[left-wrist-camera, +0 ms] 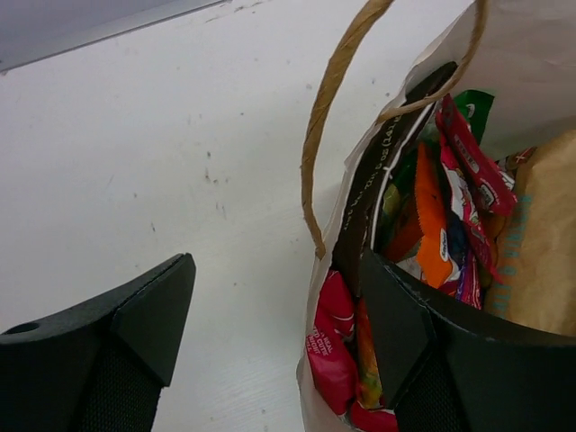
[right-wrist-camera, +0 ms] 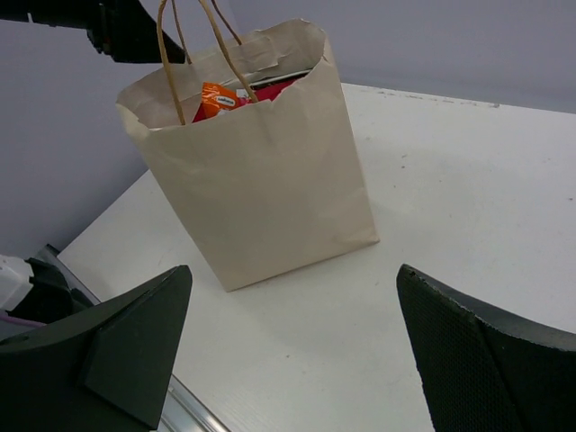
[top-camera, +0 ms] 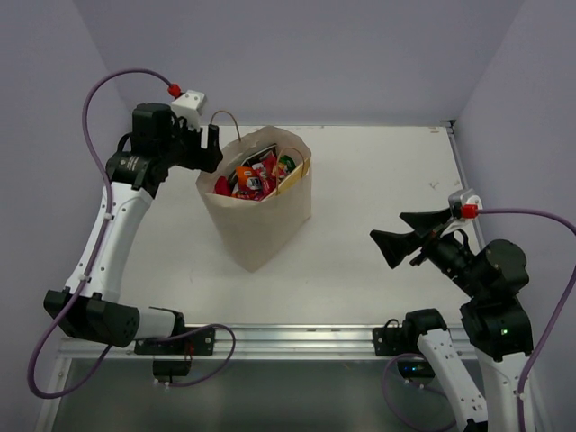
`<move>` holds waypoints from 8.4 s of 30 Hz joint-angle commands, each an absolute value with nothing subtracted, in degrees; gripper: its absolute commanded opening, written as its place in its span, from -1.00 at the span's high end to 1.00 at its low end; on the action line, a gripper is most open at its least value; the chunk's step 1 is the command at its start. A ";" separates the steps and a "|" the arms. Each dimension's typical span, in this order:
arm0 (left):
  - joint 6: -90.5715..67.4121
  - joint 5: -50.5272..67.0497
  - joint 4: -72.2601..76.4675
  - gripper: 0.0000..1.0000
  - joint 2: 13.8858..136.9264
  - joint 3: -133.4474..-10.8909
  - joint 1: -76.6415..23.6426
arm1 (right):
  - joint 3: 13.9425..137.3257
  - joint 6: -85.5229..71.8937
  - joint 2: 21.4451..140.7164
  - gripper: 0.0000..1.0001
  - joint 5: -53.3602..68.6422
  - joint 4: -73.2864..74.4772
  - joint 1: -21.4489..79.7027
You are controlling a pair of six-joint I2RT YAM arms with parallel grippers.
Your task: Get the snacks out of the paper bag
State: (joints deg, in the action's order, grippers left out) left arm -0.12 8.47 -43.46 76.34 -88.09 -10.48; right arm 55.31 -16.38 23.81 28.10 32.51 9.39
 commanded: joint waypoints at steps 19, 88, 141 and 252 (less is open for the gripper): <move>2.46 23.81 -22.86 0.30 74.62 -74.36 -8.70 | 54.93 -15.21 24.08 -0.98 29.27 31.46 9.67; -2.64 14.42 -23.82 1.00 50.89 -67.68 -21.18 | 74.88 -39.56 82.79 0.63 -26.81 20.48 60.47; -6.06 8.09 -24.96 1.00 56.25 -68.38 -21.71 | 57.56 -17.93 83.33 -0.19 4.70 4.88 16.08; 2.20 8.79 -29.09 1.00 55.72 -69.08 -21.80 | 69.16 -20.05 66.99 -0.46 -6.59 27.50 21.87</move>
